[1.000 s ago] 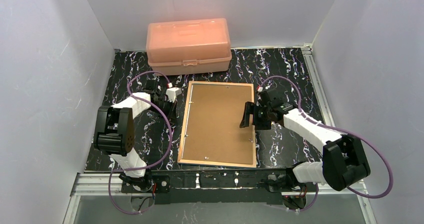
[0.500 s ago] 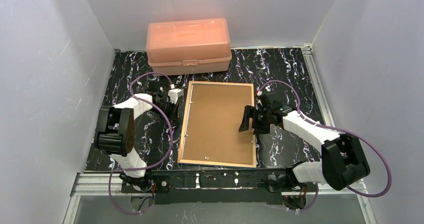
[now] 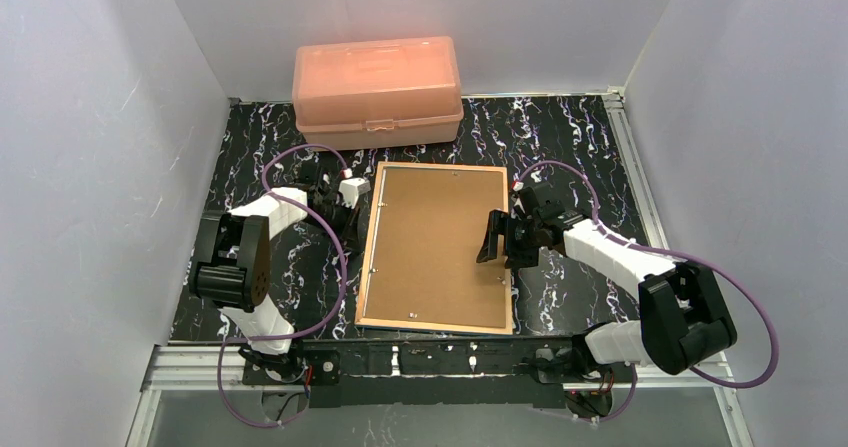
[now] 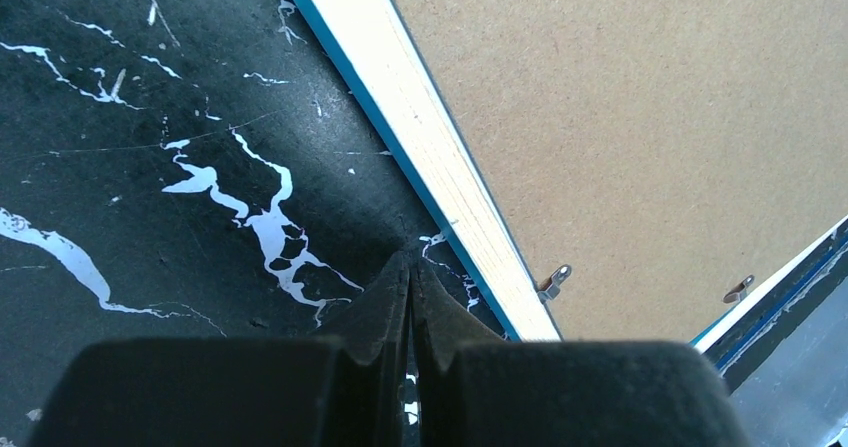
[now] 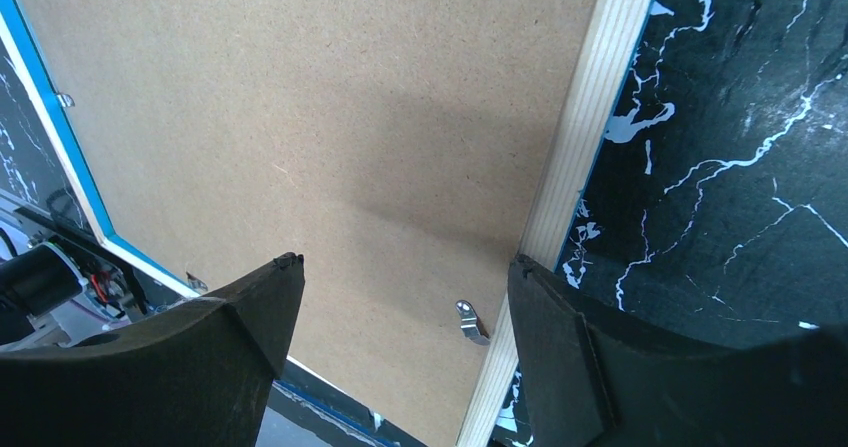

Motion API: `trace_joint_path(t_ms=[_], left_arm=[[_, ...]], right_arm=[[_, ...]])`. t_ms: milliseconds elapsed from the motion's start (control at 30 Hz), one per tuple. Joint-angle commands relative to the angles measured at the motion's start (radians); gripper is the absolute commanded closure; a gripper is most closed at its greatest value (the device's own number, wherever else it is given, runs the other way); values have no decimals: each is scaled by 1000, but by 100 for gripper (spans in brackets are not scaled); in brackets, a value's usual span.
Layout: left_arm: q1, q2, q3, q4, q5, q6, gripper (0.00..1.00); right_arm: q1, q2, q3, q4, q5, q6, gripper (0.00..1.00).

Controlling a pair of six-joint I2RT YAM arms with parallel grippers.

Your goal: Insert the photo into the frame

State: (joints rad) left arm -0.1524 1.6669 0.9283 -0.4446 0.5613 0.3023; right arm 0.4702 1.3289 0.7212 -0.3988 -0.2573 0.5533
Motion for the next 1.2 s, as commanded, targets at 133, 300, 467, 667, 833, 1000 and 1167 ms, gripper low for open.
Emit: trace_joint_path(t_ms=[133, 300, 467, 667, 833, 1000, 1167], left_arm=[[-9, 1, 7, -19, 15, -6, 100], [-9, -14, 6, -28, 11, -2, 100], [-9, -31, 1, -37, 9, 0, 100], [-9, -31, 4, -38, 9, -2, 100], [-8, -29, 1, -35, 9, -3, 100], [-9, -25, -7, -28, 6, 1, 100], [-9, -29, -12, -27, 3, 4, 100]], right_arm=[[-3, 2, 3, 24, -33, 1, 19], [-3, -64, 13, -59, 21, -33, 18], [1, -106, 12, -90, 26, -41, 18], [14, -102, -5, -77, -3, -28, 19], [34, -100, -24, -56, -13, -12, 20], [47, -97, -49, -47, -18, 2, 20], [48, -100, -66, -37, -28, 13, 21]])
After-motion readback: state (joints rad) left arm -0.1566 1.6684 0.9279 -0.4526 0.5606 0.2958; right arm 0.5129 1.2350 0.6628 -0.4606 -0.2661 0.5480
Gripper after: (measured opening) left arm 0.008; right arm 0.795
